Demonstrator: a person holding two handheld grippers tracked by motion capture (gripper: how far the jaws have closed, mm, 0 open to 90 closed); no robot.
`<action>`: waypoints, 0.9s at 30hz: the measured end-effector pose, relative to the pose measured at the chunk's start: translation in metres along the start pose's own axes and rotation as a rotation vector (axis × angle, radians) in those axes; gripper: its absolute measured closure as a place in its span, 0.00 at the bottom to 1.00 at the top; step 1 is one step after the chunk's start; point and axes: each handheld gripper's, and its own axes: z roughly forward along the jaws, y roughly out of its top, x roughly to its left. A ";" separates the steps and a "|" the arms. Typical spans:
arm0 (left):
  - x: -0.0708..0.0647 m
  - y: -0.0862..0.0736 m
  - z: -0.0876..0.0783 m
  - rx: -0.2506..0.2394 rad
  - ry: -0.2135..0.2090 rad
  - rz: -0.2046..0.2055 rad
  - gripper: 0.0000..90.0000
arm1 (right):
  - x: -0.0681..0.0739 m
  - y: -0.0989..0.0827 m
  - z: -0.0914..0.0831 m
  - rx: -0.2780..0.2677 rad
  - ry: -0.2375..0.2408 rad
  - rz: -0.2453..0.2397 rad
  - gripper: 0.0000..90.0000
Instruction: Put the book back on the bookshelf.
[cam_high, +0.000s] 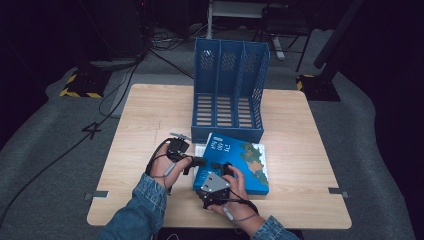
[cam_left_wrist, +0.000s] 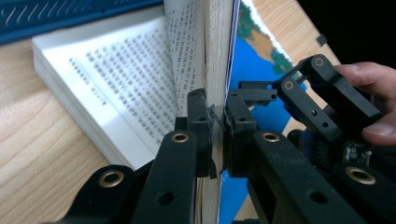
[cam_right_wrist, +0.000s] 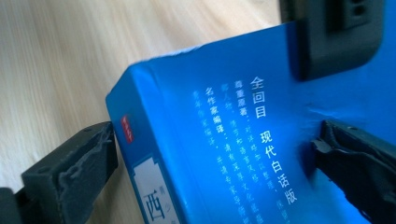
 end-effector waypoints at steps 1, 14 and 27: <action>0.002 -0.001 0.000 -0.002 -0.009 -0.011 0.93 | 0.002 -0.001 0.002 0.012 -0.009 -0.026 0.00; 0.003 -0.003 0.001 -0.026 -0.011 -0.039 0.93 | 0.011 0.001 0.008 0.044 -0.126 -0.096 0.00; 0.009 -0.018 0.002 -0.005 -0.018 -0.075 0.90 | 0.006 -0.004 0.010 -0.010 -0.086 -0.117 0.01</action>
